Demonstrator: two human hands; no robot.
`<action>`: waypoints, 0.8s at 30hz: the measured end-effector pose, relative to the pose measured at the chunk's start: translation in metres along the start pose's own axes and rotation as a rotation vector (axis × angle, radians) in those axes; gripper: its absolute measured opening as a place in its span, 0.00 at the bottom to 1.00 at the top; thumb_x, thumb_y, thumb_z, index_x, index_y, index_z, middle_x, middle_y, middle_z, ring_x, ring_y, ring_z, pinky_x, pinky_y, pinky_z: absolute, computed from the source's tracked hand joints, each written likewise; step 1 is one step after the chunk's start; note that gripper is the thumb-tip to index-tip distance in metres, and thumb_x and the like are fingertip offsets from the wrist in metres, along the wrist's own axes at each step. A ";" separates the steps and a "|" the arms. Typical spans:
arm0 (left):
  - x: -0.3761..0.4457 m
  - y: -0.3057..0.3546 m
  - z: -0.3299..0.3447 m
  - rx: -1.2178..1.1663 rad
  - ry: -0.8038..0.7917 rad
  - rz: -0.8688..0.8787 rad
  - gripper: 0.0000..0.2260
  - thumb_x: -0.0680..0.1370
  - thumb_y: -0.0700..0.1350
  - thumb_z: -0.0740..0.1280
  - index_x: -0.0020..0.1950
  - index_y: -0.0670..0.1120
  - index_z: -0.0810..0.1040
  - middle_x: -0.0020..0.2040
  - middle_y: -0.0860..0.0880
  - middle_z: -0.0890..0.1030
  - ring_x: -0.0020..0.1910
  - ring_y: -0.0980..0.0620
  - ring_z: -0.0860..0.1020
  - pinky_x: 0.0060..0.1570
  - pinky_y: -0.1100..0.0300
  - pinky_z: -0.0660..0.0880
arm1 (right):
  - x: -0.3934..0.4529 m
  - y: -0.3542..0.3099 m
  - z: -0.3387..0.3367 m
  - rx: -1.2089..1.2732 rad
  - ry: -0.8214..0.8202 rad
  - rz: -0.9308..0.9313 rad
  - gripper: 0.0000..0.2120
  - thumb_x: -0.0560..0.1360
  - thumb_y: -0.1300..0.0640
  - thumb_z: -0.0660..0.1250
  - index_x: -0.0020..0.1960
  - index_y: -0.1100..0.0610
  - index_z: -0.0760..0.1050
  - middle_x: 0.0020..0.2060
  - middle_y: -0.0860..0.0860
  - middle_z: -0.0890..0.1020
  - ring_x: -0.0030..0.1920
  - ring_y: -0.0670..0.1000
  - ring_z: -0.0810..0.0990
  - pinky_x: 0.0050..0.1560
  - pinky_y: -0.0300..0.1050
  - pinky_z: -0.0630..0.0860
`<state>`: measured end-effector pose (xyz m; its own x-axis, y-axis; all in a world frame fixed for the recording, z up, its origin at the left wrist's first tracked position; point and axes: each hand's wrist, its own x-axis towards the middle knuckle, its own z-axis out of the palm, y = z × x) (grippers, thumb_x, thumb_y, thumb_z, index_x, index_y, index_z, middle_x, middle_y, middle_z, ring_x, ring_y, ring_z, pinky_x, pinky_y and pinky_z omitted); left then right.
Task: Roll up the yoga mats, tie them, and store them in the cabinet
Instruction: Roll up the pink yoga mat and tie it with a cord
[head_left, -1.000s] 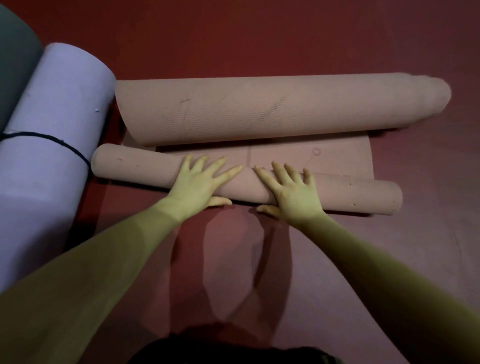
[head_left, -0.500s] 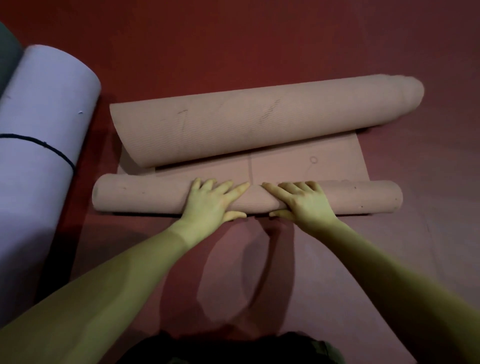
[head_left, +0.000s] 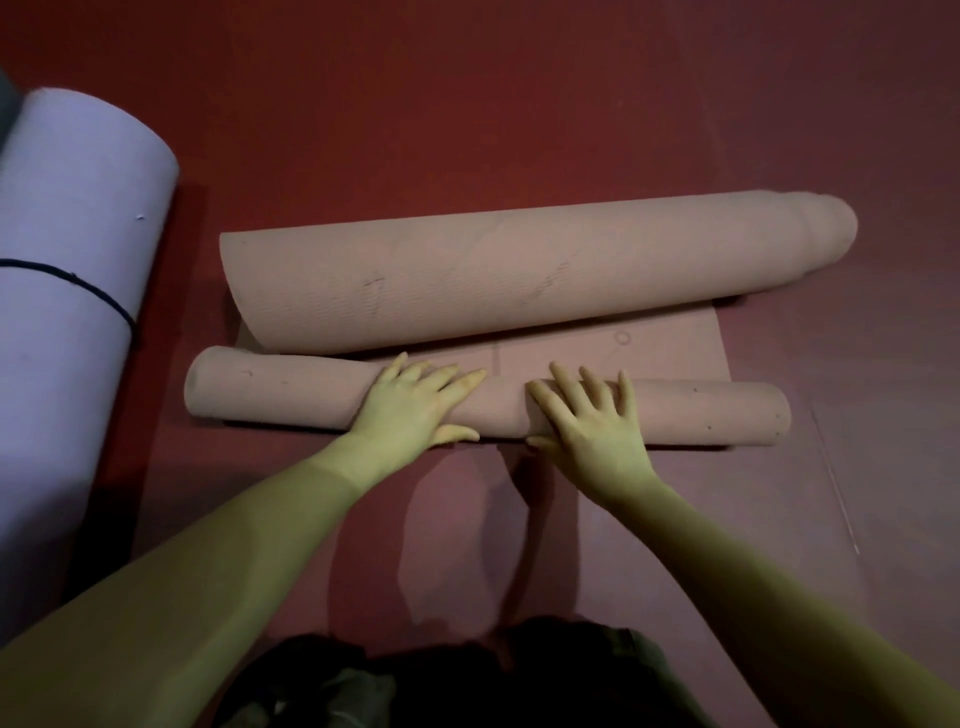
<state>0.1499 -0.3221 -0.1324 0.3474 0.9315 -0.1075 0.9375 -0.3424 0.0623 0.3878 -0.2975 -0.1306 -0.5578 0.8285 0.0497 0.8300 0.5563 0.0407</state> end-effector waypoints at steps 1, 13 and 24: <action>0.005 -0.003 -0.001 0.020 -0.028 0.023 0.32 0.70 0.66 0.54 0.64 0.48 0.78 0.54 0.45 0.83 0.52 0.39 0.81 0.55 0.41 0.75 | -0.003 -0.005 0.000 -0.002 -0.007 0.040 0.28 0.71 0.41 0.62 0.67 0.52 0.69 0.65 0.57 0.76 0.61 0.64 0.76 0.62 0.70 0.65; 0.047 -0.020 -0.031 0.050 0.008 -0.196 0.37 0.72 0.68 0.35 0.78 0.54 0.49 0.78 0.43 0.43 0.77 0.42 0.42 0.70 0.40 0.34 | 0.053 -0.002 -0.002 0.033 -0.244 0.255 0.35 0.72 0.34 0.32 0.77 0.41 0.52 0.78 0.52 0.51 0.77 0.60 0.49 0.68 0.66 0.36; 0.110 -0.050 -0.056 0.011 -0.032 -0.478 0.32 0.79 0.64 0.47 0.78 0.51 0.43 0.78 0.46 0.41 0.76 0.37 0.45 0.70 0.36 0.46 | 0.105 0.000 0.013 0.158 -0.037 0.436 0.26 0.76 0.41 0.50 0.66 0.49 0.75 0.61 0.55 0.79 0.62 0.60 0.77 0.64 0.65 0.52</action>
<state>0.1396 -0.1954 -0.0918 -0.1224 0.9807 -0.1525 0.9925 0.1221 -0.0118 0.3291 -0.2102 -0.1386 -0.1583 0.9874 -0.0069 0.9793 0.1561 -0.1287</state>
